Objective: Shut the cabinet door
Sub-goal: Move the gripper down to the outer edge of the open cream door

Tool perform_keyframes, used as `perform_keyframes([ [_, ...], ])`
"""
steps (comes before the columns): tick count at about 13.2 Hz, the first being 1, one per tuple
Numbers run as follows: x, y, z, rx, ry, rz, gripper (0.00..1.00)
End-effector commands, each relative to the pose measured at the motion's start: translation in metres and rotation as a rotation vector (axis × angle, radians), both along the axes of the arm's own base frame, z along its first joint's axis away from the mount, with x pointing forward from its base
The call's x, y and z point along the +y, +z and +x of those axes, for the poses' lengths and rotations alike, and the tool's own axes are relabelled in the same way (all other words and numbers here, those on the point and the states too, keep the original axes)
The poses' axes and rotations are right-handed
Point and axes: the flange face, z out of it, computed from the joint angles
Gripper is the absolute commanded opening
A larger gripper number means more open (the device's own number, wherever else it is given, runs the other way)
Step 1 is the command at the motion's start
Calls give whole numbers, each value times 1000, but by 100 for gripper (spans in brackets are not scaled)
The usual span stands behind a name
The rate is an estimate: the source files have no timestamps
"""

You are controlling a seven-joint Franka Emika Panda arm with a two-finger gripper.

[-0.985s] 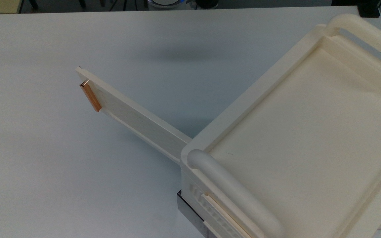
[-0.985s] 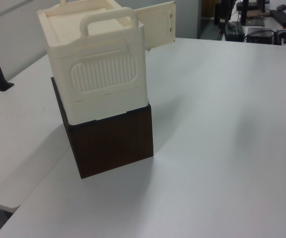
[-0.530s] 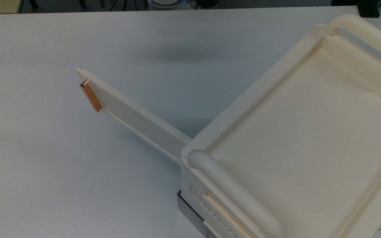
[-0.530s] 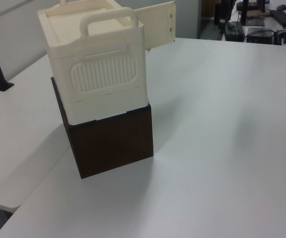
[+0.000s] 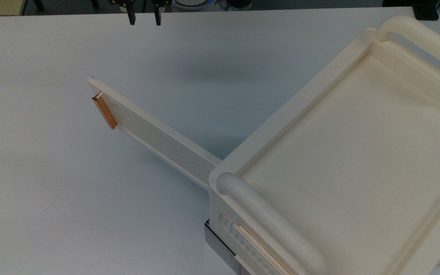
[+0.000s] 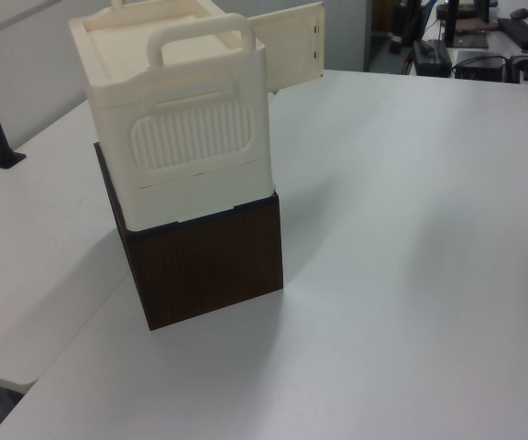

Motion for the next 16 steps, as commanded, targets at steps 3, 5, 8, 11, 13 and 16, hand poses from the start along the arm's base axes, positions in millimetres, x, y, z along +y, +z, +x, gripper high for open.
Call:
perform_keyframes([
  [3, -28, 10, 24, -225, -305, 101, 0],
  [5, -42, 17, 30, -301, -413, 141, 0],
  [8, -72, 39, 54, -425, -607, 257, 0],
  [11, -85, 37, 74, -496, -696, 328, 0],
  [13, -88, 35, 82, -541, -772, 397, 0],
  [16, -92, 24, 96, -555, -935, 521, 0],
])
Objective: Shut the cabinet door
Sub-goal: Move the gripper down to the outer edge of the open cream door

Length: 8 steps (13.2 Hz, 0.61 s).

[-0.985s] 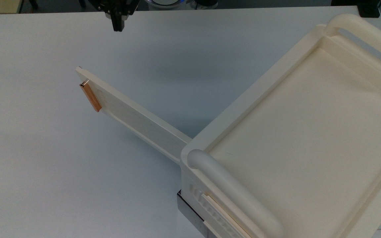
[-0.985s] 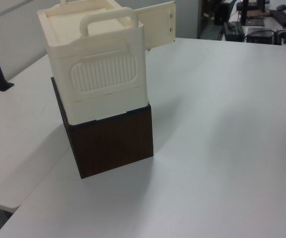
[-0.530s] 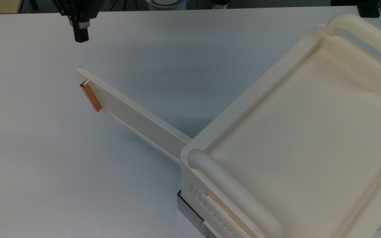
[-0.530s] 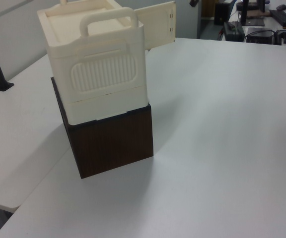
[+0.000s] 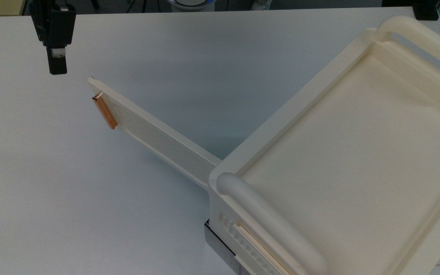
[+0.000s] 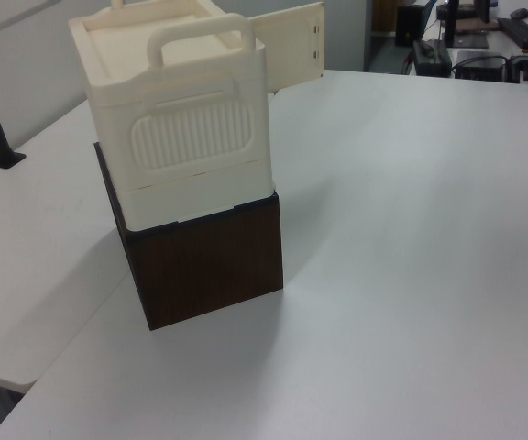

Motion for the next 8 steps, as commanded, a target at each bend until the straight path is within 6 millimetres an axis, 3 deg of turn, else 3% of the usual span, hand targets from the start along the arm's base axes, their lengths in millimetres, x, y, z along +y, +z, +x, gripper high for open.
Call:
perform_keyframes([
  [1, -1, -8, 16, -49, -141, 171, 0],
  [8, 18, -17, 23, -38, -183, 282, 0],
])
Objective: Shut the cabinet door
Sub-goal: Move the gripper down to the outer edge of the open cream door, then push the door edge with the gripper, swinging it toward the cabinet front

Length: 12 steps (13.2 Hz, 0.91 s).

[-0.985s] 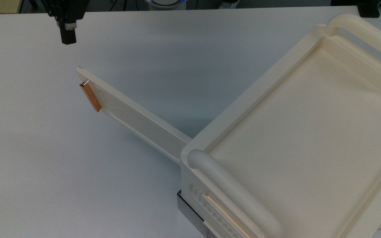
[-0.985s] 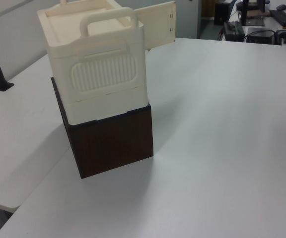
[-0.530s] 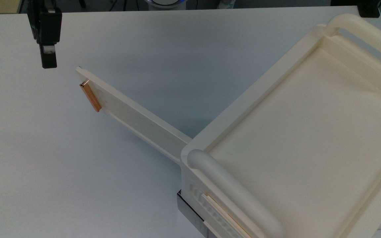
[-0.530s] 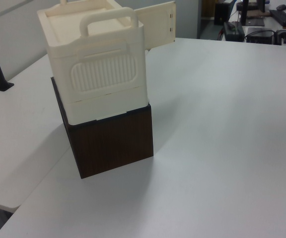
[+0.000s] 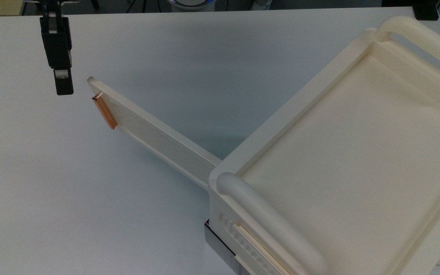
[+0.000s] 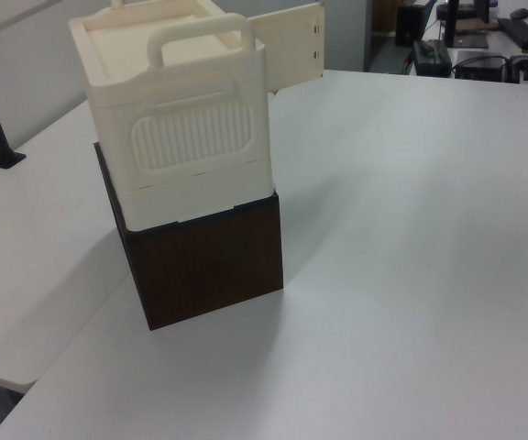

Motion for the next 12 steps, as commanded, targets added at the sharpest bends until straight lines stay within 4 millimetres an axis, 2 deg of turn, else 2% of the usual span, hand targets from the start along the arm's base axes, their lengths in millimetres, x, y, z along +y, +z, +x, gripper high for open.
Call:
perform_keyframes([
  [1, 20, 2, 5, -14, 16, 39, 0],
  [4, 33, -2, 5, 24, 47, 42, 0],
  [5, 43, -3, 5, 45, 70, 41, 0],
  [8, 67, 5, -3, 81, 124, 33, 0],
  [11, 82, 7, -12, 154, 192, 20, 0],
  [12, 100, 4, -13, 178, 235, 19, 0],
])
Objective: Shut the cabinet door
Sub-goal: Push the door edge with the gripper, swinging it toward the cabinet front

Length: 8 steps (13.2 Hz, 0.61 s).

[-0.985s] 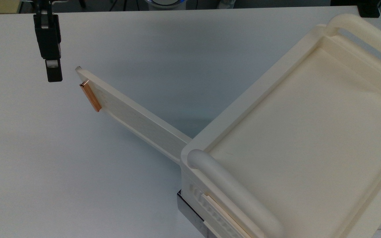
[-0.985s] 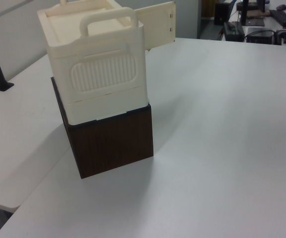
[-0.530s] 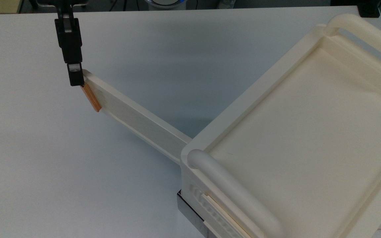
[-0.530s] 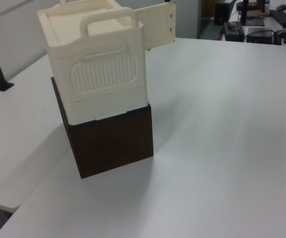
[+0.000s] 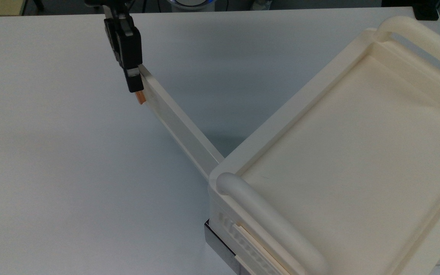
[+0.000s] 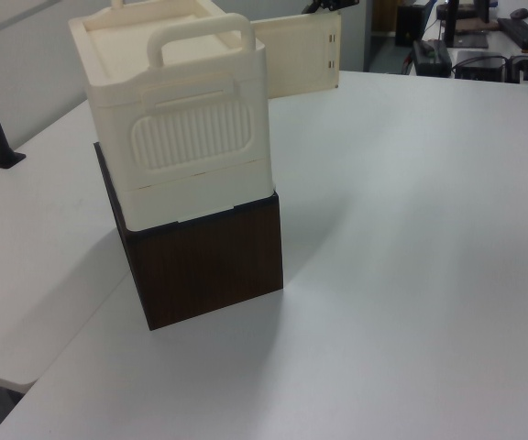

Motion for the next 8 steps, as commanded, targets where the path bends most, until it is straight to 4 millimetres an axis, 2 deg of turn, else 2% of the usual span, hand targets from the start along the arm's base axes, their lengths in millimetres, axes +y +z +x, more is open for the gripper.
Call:
perform_keyframes([
  [1, 32, 2, -11, 64, 108, -21, 0],
  [4, 61, -2, -13, 82, 179, -29, 0],
  [5, 65, -2, -13, 87, 188, -30, 0],
  [8, 98, -5, -14, 83, 263, -32, 0],
])
